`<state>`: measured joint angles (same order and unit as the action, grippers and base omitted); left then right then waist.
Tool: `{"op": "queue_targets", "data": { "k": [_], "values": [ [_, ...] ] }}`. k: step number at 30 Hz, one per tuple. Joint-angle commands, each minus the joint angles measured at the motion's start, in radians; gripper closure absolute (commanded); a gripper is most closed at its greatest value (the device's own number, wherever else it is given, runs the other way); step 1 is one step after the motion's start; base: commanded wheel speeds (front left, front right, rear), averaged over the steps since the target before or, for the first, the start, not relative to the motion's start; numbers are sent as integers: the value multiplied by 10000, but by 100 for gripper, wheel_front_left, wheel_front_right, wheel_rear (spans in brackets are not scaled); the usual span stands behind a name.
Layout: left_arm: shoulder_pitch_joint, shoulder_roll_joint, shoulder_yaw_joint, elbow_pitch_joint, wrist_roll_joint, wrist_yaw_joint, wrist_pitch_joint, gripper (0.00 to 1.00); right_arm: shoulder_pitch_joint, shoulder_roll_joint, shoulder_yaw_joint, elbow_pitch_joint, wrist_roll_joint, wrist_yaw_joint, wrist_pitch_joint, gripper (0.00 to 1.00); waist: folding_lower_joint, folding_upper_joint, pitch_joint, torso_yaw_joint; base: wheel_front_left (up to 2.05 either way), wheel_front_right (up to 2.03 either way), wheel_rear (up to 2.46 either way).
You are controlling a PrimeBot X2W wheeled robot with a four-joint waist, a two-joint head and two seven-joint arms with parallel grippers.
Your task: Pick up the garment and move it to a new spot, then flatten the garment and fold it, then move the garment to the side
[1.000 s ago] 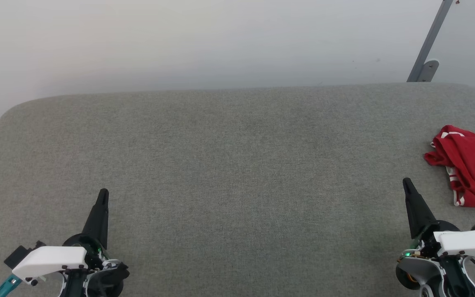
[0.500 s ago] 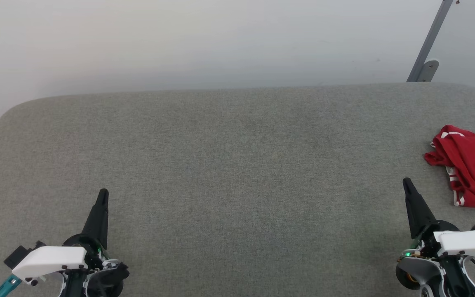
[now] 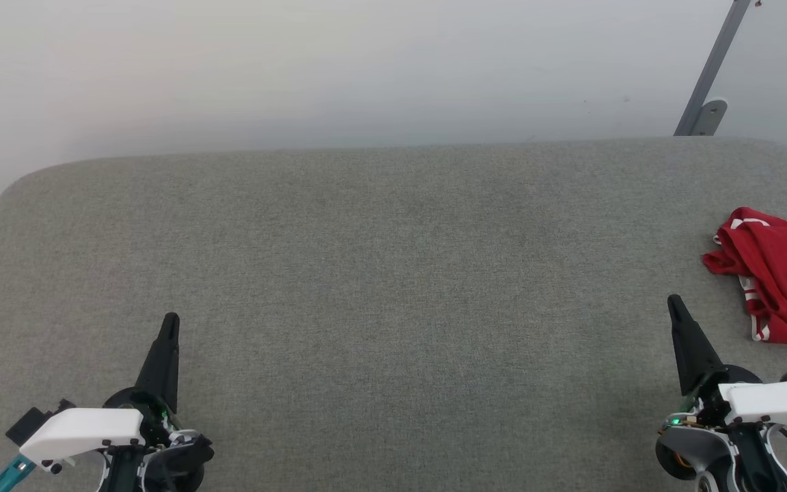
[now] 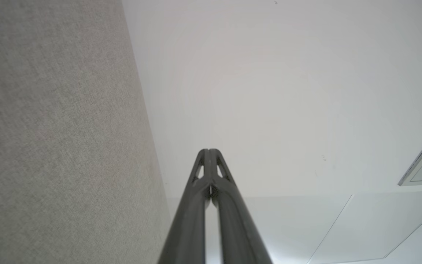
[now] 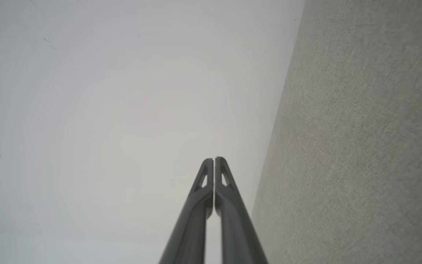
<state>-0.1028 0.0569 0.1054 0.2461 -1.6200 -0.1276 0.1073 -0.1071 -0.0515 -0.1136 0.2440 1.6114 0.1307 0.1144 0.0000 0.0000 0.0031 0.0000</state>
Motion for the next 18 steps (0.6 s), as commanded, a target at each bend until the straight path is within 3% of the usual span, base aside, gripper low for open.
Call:
{"op": "queue_targets", "data": {
  "k": [1, 18],
  "values": [
    [-125, -28, 34, 2, 23, -56, 52, 100, -53, 18, -10, 28, 25, 0, 29, 100, 0, 0, 0, 0, 0, 0, 0],
    [-127, -36, 51, 3, 41, -56, 56, 100, -53, 19, -11, 29, 21, 0, 32, 100, 0, 0, 0, 0, 0, 0, 0]
  ]
}}
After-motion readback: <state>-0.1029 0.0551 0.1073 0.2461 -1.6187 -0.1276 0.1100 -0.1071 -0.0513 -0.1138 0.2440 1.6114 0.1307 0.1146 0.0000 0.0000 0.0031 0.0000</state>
